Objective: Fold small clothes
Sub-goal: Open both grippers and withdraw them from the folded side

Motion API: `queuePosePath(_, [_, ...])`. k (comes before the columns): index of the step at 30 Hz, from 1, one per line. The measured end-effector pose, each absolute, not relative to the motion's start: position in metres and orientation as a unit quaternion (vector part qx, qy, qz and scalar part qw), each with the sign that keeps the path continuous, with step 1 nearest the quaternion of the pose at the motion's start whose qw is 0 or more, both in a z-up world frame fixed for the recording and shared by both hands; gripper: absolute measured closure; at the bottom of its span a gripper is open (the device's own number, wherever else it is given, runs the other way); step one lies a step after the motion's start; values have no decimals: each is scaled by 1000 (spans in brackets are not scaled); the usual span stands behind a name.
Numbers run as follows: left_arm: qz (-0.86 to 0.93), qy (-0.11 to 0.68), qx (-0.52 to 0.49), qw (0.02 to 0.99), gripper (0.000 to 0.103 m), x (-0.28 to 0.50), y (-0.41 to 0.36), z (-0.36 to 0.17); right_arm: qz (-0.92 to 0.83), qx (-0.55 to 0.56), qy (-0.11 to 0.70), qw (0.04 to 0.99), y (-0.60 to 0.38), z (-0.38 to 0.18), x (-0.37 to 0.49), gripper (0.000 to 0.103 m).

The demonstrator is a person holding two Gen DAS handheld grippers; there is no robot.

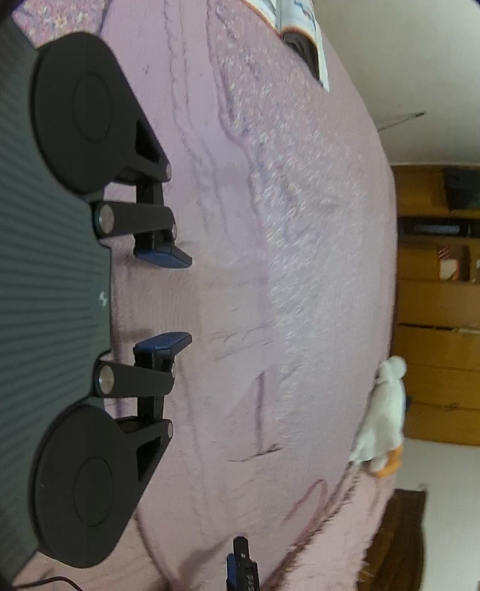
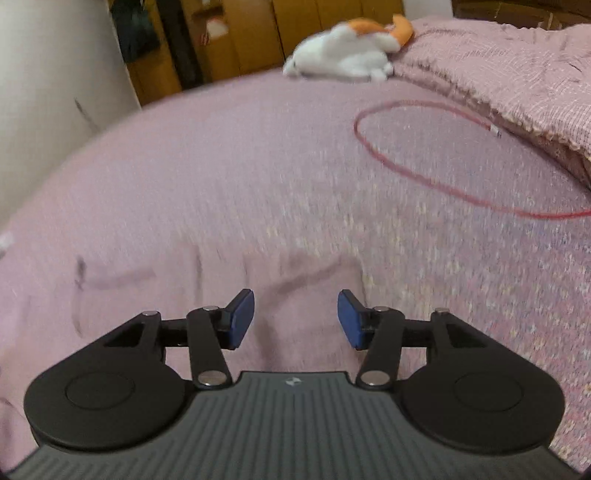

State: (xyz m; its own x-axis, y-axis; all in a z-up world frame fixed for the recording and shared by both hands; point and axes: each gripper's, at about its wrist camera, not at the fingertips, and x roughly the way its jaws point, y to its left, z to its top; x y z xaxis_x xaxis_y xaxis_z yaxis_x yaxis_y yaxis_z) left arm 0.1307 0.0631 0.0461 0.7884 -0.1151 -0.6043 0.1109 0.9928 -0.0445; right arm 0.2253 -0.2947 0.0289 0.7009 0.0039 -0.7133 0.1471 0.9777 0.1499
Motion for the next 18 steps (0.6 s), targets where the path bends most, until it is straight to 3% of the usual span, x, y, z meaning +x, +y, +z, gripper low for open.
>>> queuePosePath(5, [-62,338,5,939,62,139,60,29,-35,55,369,927,-286,21,221,38])
queuePosePath(11, [-54,347,-22,936,62,133,70,43,-29,68,356,932,-289,47,197,35])
queuePosePath(18, [-24,337,-64,939,62,109,102,68,-6,59,340,939,-277,72,139,24])
